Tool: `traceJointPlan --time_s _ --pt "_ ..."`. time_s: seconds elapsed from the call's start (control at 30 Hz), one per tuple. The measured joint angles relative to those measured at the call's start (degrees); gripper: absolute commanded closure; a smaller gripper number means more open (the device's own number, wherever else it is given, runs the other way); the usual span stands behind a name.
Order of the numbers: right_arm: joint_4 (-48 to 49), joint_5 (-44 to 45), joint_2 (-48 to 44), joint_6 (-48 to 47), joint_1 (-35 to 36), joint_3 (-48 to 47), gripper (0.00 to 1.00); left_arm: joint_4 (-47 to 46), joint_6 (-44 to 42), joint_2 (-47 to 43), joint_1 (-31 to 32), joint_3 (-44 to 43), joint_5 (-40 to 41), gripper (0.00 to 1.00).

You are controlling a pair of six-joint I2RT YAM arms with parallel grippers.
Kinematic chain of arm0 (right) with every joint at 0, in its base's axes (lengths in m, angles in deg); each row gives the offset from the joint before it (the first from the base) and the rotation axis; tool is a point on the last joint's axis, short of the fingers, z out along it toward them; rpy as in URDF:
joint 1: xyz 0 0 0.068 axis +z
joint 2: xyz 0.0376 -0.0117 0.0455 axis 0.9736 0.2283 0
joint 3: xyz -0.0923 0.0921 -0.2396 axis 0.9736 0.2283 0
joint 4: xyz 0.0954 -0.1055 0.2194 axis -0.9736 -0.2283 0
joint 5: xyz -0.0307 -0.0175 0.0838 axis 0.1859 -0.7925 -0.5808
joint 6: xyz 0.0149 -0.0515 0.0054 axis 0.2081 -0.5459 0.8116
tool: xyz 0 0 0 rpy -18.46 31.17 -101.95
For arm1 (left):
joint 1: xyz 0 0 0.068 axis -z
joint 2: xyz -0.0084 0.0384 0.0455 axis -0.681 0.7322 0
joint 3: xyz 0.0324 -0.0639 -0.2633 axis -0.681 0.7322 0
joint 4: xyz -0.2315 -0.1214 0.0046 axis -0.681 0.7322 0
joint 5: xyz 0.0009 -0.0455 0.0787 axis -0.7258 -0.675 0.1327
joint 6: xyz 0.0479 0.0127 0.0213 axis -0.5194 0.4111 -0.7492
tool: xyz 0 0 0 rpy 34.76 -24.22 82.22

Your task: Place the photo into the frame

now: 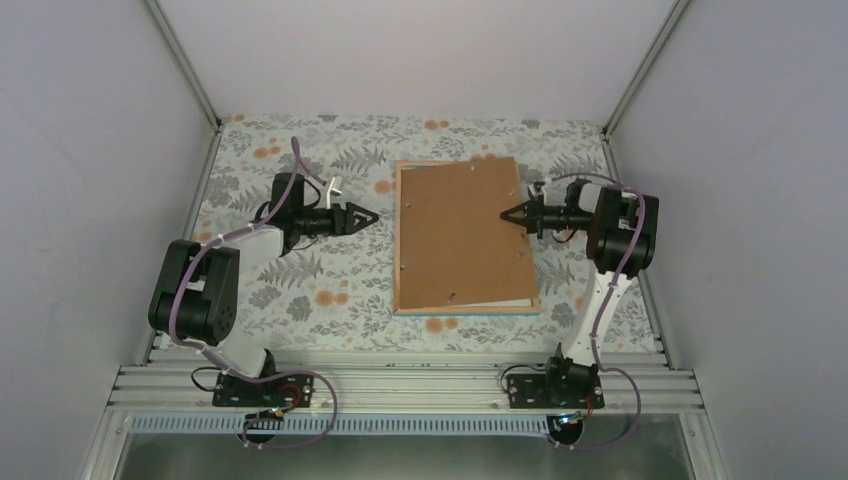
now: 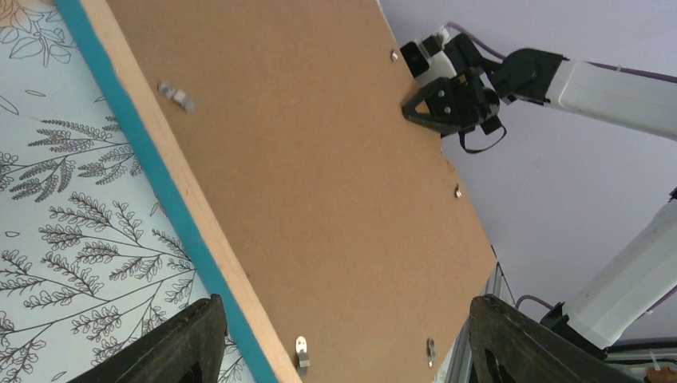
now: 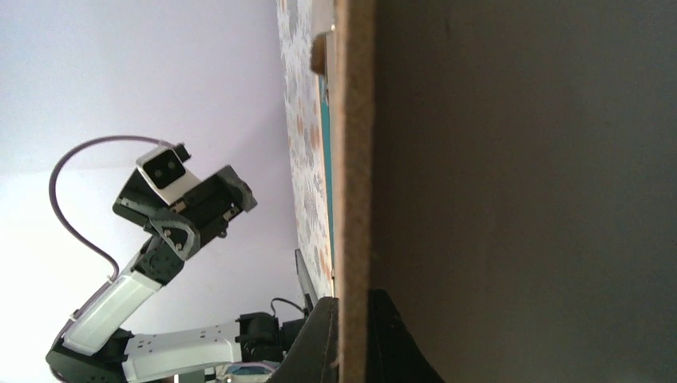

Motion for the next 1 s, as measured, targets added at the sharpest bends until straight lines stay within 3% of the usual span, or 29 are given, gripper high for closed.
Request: traceJointPlan --time_s 0.47,1.0 --pt "30.12 -0.68 -14.88 20.02 8.59 24.15 0.96 5.35 -4.39 0.02 -3.41 -1.9 2.32 0.25" --pt "33.33 0.96 -12.15 23.02 8.55 17.94 0.96 9.33 -8.13 0.17 -3.37 -2.12 6.58 0.26"
